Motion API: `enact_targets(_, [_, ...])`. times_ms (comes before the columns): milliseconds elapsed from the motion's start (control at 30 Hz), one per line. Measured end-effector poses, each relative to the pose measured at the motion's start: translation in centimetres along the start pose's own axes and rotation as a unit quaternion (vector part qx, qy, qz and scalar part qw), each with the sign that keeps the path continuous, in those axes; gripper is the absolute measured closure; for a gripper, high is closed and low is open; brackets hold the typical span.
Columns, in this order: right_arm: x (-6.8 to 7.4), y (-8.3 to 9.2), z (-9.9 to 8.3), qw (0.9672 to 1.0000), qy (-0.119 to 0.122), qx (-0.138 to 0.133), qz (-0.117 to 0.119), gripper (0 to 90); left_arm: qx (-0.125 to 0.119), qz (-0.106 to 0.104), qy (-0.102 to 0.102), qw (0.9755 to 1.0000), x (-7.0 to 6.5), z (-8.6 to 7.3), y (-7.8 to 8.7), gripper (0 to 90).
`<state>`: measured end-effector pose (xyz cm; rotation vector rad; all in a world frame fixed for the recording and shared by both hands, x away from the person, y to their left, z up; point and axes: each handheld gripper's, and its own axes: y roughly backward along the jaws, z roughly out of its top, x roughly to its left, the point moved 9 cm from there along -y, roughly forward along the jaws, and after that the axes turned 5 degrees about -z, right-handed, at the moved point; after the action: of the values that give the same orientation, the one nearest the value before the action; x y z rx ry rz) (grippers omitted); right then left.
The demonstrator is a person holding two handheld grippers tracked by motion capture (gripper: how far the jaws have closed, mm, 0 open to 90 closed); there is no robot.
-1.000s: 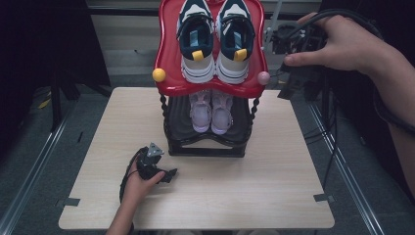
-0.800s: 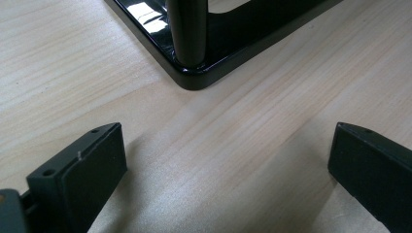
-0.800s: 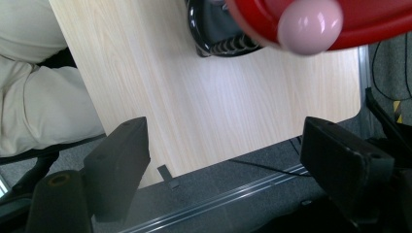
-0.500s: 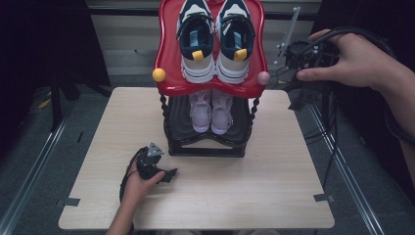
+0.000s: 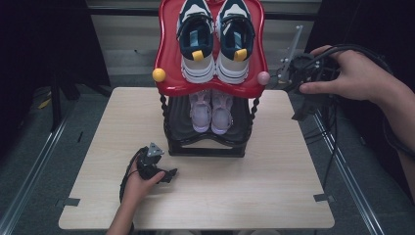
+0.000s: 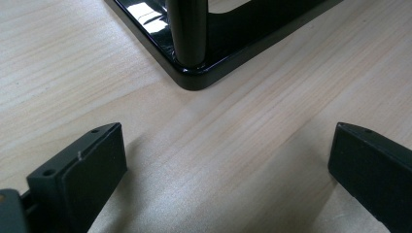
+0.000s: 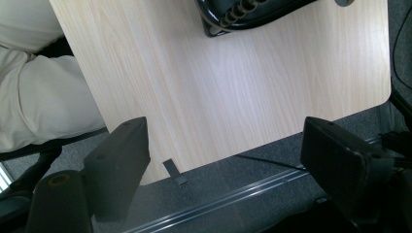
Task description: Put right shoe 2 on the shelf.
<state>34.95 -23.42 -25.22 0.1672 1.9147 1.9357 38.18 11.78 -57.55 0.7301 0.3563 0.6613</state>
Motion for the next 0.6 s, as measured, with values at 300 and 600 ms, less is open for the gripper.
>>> enact_targets(300, [0.2,-1.9,-1.0,1.0,-0.004,0.003,0.006,17.9,0.001,-0.002,0.002,1.0,-0.1,0.0,0.0,0.0])
enact_targets(600, [0.4,-3.4,-2.0,0.9999,-0.009,0.002,0.01,17.9,0.001,-0.002,0.002,1.0,-0.1,0.0,0.0,0.0])
